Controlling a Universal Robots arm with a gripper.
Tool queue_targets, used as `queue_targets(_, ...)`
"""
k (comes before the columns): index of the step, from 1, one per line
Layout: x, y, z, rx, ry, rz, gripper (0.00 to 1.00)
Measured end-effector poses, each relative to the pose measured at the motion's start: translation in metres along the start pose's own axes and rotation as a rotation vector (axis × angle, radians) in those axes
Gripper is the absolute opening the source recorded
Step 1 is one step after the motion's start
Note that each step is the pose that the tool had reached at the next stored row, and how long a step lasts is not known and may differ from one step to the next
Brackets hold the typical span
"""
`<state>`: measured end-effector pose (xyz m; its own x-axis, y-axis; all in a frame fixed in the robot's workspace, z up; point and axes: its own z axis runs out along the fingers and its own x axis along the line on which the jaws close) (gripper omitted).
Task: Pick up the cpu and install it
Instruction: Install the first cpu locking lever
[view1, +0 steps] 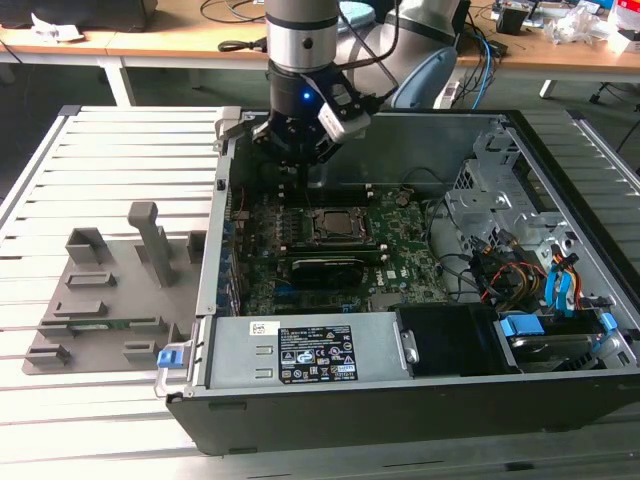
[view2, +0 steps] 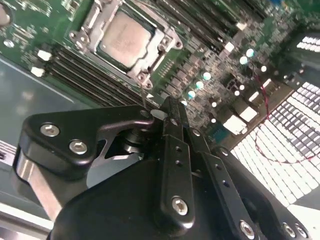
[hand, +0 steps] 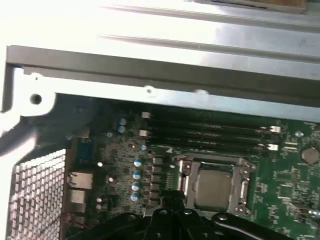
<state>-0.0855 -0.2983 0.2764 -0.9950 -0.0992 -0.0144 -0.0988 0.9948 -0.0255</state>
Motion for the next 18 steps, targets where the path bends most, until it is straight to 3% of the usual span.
queue_targets(2, 0.0063, 0.0050, 0.0038, -0.0001, -0.0001, 0.000, 0.11)
queue_targets(6, 0.0056, 0.0213, 0.0130, 0.0000, 0.0000, 0.000, 0.11)
queue_targets(15, -0.0025, 0.0226, 0.0144, 0.0010, 0.0001, 0.000, 0.11)
queue_targets(18, -0.0090, 0.0220, 0.0145, 0.0012, 0.0000, 0.000, 0.11)
